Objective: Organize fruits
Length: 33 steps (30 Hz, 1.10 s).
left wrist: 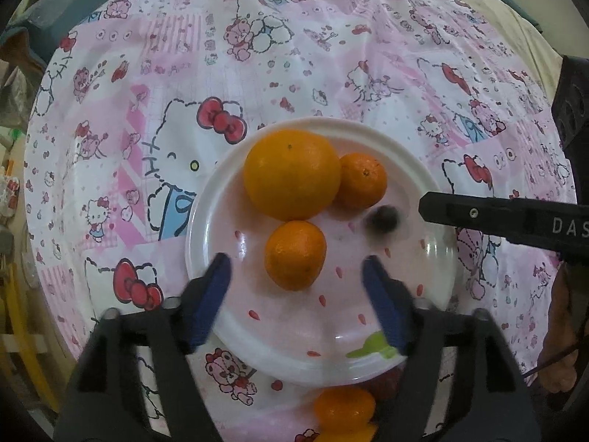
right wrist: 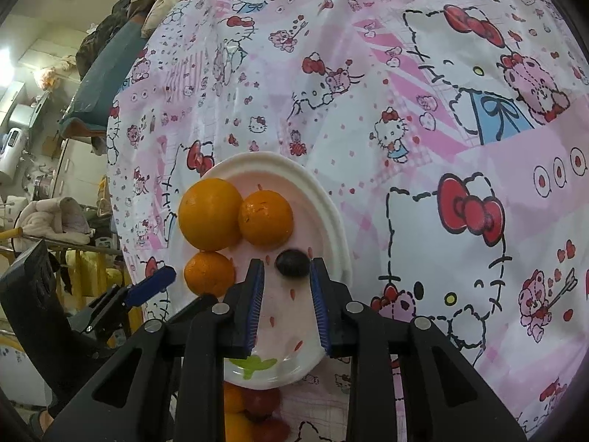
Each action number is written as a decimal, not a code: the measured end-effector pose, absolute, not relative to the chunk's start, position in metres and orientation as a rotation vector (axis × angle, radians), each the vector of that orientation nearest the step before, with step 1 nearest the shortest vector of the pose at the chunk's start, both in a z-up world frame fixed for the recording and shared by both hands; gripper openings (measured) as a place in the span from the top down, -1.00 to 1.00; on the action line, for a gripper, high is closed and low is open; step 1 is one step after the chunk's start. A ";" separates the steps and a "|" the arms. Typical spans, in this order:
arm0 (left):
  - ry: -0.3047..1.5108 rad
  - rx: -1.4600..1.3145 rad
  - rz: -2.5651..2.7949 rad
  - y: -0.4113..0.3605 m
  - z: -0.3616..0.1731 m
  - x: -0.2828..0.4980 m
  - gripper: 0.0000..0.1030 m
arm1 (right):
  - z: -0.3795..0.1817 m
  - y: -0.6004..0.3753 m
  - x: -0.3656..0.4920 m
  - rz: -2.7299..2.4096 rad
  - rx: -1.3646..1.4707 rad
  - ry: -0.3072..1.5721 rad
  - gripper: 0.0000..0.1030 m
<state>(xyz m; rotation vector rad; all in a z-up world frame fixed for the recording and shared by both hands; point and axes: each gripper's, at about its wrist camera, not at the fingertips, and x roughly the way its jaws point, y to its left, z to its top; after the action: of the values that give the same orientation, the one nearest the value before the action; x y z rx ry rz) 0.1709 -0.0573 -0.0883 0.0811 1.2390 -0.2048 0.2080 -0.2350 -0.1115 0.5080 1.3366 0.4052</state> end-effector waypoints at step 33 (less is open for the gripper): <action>1.100 -0.107 -0.105 -0.013 -0.026 0.098 -0.81 | -0.024 -0.256 0.148 0.394 0.466 1.147 -0.74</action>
<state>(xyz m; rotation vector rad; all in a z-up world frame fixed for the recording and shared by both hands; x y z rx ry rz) 0.0975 -0.0126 -0.0265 -0.1068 1.0996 -0.1047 0.1476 -0.2560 -0.0236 0.4659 1.1468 0.3944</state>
